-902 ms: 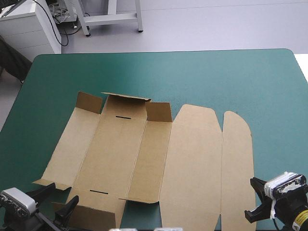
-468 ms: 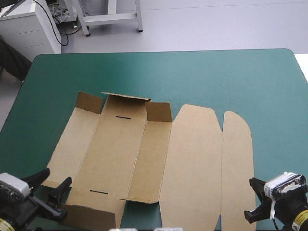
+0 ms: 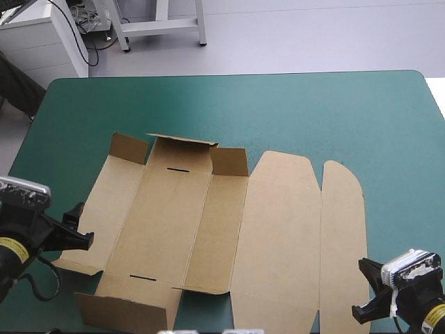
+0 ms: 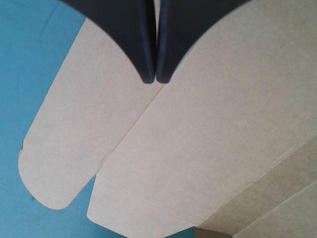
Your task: Fold the box
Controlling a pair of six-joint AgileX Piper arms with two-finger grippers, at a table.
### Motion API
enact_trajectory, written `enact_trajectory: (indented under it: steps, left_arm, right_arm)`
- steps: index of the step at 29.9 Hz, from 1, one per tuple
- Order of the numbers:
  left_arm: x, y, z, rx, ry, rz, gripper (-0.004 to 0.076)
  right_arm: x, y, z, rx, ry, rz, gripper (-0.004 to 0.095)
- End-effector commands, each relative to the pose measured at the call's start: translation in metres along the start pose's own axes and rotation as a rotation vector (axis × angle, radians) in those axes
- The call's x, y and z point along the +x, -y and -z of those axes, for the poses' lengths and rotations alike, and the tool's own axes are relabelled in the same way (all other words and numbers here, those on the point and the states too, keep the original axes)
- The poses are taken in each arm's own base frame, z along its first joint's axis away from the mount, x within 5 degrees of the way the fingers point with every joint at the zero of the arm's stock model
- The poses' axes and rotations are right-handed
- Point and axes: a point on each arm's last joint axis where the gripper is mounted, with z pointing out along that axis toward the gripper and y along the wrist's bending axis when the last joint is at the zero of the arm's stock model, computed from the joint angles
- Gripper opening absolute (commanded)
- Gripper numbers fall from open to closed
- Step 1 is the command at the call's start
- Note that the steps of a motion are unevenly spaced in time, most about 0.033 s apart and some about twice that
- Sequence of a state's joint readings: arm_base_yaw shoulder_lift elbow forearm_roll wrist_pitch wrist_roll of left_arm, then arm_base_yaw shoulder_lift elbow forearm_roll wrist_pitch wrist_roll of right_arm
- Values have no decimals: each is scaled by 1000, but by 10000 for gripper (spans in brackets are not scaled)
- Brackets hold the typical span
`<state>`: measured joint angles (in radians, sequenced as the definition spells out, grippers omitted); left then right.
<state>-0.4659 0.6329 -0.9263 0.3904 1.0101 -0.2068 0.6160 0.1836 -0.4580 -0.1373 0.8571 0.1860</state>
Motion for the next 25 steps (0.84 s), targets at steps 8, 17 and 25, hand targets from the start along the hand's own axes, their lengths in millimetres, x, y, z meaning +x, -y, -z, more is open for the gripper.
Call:
enact_trajectory:
  steps: [8,17,25]
  left_arm:
    - [-45,-7,-22,-167,-59,-118,456]
    - [-49,-27,-46,-337,-162,-114,384]
    - [-49,-32,-57,-171,-141,33,384]
  right_arm:
    - [-13,-1,4,-3,85,4,-20]
    - [-13,-1,4,-6,84,2,-20]
    - [-13,-1,4,-8,86,0,-20]
